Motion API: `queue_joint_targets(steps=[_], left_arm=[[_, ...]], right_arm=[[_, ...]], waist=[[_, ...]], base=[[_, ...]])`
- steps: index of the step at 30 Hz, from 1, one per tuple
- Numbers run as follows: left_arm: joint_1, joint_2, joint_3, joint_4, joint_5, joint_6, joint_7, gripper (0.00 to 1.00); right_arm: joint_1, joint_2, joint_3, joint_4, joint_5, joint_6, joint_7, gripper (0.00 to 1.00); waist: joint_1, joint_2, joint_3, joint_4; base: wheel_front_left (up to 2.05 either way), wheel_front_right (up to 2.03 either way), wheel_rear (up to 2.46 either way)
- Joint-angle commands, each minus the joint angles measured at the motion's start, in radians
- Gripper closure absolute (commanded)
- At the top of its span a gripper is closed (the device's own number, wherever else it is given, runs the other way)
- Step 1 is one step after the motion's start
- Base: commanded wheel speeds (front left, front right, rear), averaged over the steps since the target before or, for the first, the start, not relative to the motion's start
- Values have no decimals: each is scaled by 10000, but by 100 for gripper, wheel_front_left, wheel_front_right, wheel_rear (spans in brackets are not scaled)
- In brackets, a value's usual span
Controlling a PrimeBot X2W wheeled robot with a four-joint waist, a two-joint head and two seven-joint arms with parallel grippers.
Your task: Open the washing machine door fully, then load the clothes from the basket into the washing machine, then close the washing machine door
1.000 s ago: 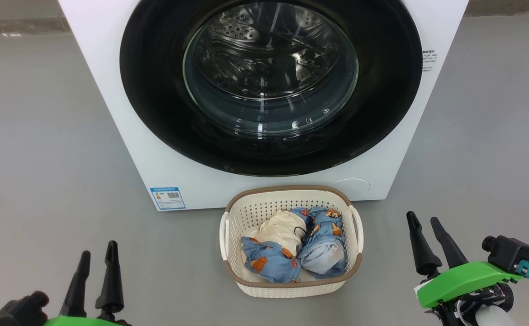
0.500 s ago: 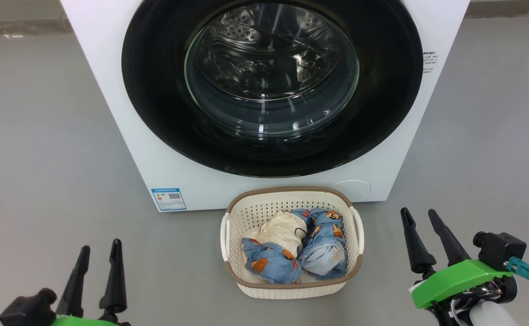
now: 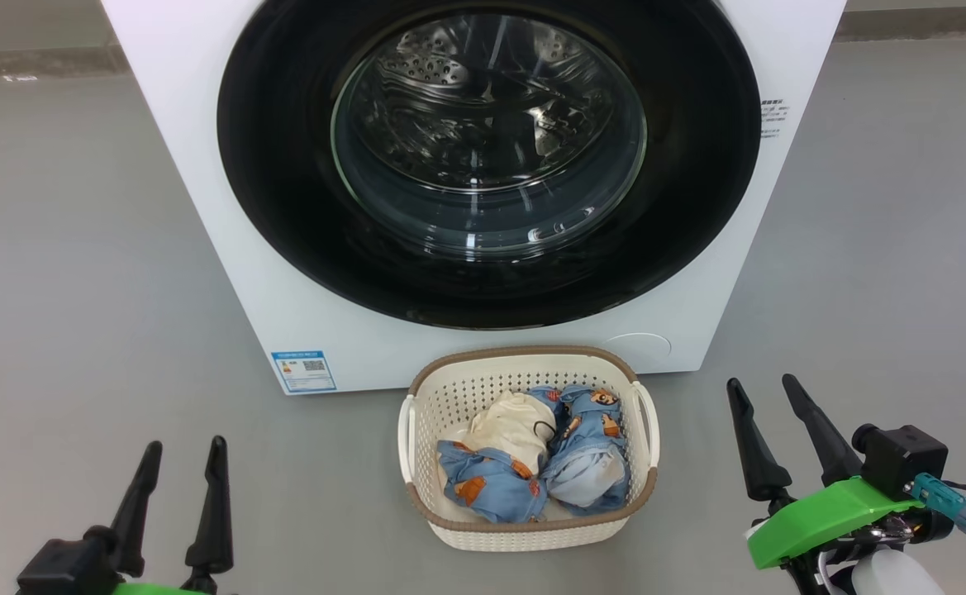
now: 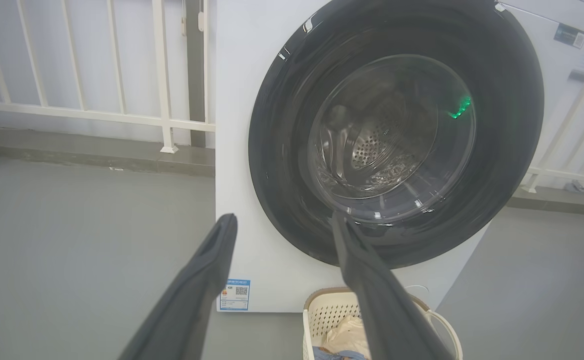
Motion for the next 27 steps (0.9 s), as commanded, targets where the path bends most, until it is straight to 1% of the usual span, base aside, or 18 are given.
queue_joint_targets(steps=[1, 7, 27], left_arm=[[-411, 235, 292, -217, 353, 4, -156, 0], [-429, 289, 285, -182, 962, 4, -312, 0], [-459, 176, 604, 481, 1026, 4, -312, 0]], right_arm=[[-236, -110, 256, -279, -333, 46, -226, 0], [-218, -118, 310, -297, -923, 48, -383, 0], [161, 85, -237, -425, -1025, 48, -383, 0]], waist=[[0, 0, 2, -22], [0, 0, -13, -66], [0, 0, -101, -72]], base=[[0, 0, 0], [0, 0, 0], [0, 0, 0]])
